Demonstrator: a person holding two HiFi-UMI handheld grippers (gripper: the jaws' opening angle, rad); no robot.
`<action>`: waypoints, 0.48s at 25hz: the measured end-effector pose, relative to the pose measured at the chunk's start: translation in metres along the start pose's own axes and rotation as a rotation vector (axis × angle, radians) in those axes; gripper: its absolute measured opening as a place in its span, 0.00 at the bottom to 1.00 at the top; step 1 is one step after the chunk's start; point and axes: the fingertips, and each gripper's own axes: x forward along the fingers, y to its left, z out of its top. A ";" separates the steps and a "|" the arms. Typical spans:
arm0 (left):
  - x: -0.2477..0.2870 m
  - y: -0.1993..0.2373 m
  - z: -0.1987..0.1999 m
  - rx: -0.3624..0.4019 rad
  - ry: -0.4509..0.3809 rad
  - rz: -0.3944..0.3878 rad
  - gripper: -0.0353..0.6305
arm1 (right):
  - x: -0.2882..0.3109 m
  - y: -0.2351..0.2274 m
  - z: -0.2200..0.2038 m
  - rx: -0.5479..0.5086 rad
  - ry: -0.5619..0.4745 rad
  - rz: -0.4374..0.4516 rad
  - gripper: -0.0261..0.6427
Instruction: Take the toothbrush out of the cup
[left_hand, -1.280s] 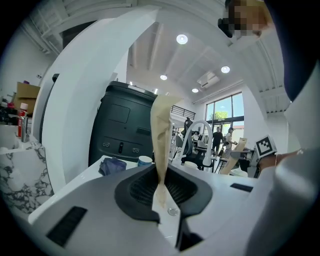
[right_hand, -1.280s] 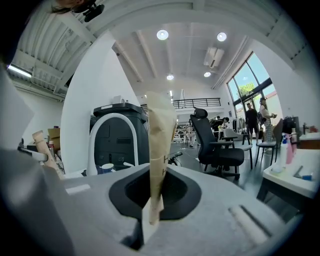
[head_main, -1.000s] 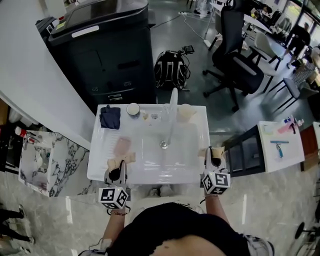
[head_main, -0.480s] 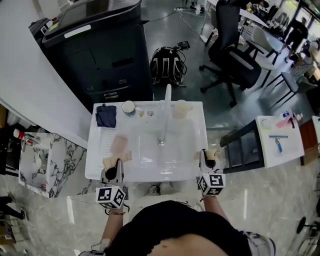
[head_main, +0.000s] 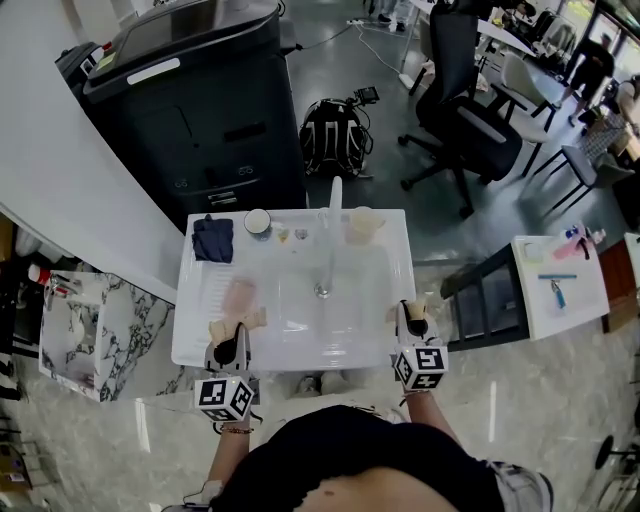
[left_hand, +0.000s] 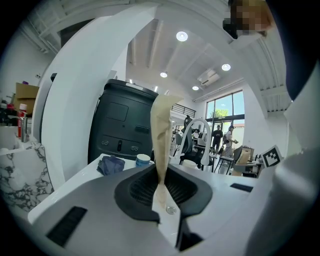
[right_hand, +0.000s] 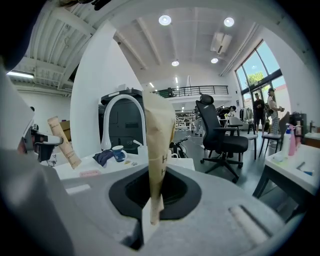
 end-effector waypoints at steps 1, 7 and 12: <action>-0.001 0.002 -0.001 -0.006 0.004 0.006 0.12 | 0.001 0.001 0.001 0.000 0.001 0.001 0.05; 0.000 0.001 0.001 0.006 -0.005 0.011 0.12 | 0.005 -0.001 0.008 -0.005 -0.012 0.002 0.05; 0.002 0.005 0.001 0.002 -0.009 0.015 0.12 | 0.010 0.003 0.006 -0.007 -0.008 0.007 0.05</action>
